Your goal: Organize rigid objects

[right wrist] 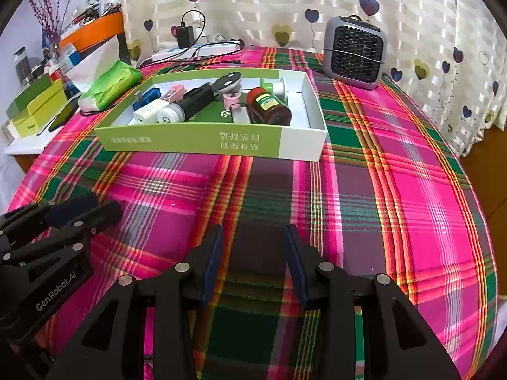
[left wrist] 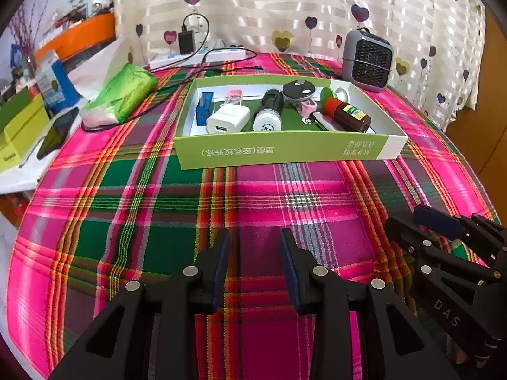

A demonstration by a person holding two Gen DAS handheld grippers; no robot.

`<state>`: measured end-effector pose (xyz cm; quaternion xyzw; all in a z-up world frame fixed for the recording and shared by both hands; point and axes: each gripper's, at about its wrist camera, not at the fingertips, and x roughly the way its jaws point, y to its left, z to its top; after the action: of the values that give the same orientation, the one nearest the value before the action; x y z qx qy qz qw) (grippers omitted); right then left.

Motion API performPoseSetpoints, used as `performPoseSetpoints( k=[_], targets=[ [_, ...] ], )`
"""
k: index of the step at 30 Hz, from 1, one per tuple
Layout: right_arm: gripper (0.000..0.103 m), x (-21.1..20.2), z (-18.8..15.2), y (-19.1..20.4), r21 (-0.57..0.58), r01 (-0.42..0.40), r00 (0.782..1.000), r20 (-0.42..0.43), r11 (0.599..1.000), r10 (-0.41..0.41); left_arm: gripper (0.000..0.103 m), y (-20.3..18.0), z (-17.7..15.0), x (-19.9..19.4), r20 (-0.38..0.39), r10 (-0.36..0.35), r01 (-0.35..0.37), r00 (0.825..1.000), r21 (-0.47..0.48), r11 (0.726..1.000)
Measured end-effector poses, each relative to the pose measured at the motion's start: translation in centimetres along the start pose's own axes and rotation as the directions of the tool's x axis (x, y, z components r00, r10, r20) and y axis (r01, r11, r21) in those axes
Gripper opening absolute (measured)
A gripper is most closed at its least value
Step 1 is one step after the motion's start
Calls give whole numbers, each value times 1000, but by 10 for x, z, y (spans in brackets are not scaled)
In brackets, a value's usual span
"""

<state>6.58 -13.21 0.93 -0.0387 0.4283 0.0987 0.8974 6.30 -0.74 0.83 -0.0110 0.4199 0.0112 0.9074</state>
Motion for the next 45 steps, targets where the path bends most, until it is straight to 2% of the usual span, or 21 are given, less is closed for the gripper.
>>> performPoseSetpoints(
  k=[5, 45],
  targets=[
    [48, 0, -2, -2, 11, 13, 1000, 11, 1000, -13, 32, -4, -3, -1, 22, 24, -24, 999, 13, 1000],
    [49, -1, -3, -2, 14, 14, 1000, 17, 1000, -14, 32, -3, -4, -1, 27, 18, -18, 999, 1, 1000]
  ],
)
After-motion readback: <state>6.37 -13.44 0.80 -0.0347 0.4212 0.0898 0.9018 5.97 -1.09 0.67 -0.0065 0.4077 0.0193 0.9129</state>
